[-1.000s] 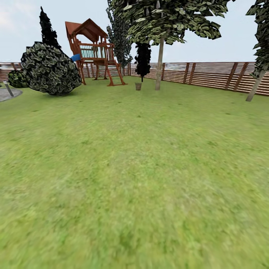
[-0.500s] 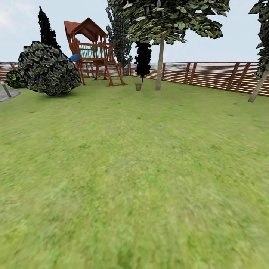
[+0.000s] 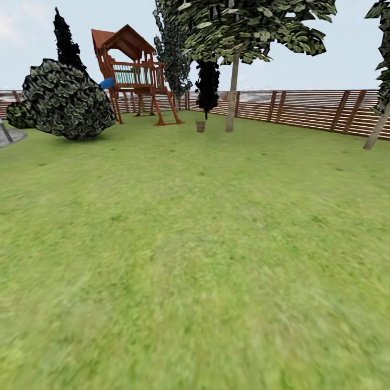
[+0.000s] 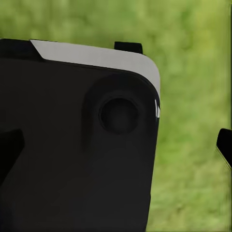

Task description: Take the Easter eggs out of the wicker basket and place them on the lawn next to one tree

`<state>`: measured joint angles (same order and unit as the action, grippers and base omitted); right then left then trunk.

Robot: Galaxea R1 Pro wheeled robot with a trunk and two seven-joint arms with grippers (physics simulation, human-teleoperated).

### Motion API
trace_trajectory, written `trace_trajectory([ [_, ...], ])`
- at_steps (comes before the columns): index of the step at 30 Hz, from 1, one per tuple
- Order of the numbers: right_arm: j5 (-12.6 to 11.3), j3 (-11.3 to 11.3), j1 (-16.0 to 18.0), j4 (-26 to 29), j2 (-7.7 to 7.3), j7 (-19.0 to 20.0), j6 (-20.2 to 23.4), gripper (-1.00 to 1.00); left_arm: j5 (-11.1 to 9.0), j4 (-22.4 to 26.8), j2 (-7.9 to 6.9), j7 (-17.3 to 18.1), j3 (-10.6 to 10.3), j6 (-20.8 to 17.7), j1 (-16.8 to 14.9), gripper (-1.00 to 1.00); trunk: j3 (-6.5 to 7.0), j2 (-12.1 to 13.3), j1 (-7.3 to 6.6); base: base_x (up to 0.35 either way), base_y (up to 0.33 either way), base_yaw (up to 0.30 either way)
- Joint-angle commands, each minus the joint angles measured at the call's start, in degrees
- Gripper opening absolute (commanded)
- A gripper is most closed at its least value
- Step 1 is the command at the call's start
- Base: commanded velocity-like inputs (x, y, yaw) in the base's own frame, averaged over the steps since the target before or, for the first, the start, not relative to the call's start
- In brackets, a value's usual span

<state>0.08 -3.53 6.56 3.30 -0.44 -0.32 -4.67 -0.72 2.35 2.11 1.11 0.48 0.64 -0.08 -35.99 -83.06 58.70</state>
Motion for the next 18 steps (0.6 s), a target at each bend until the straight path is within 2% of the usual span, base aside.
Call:
trace_trajectory([
  [1,0.00,-0.34,0.03,-0.05,-0.01,-0.03,-0.16,1.00,-0.08,0.02,0.00,0.12,0.05,0.07,-0.01,1.00,-0.05,-0.02,0.03,0.340,0.000,0.000],
  [18,0.00,-0.34,0.03,-0.05,-0.03,-0.03,-0.16,1.00,-0.08,0.01,0.00,0.12,0.05,0.07,-0.01,1.00,-0.05,-0.02,0.03,0.340,0.000,0.000],
])
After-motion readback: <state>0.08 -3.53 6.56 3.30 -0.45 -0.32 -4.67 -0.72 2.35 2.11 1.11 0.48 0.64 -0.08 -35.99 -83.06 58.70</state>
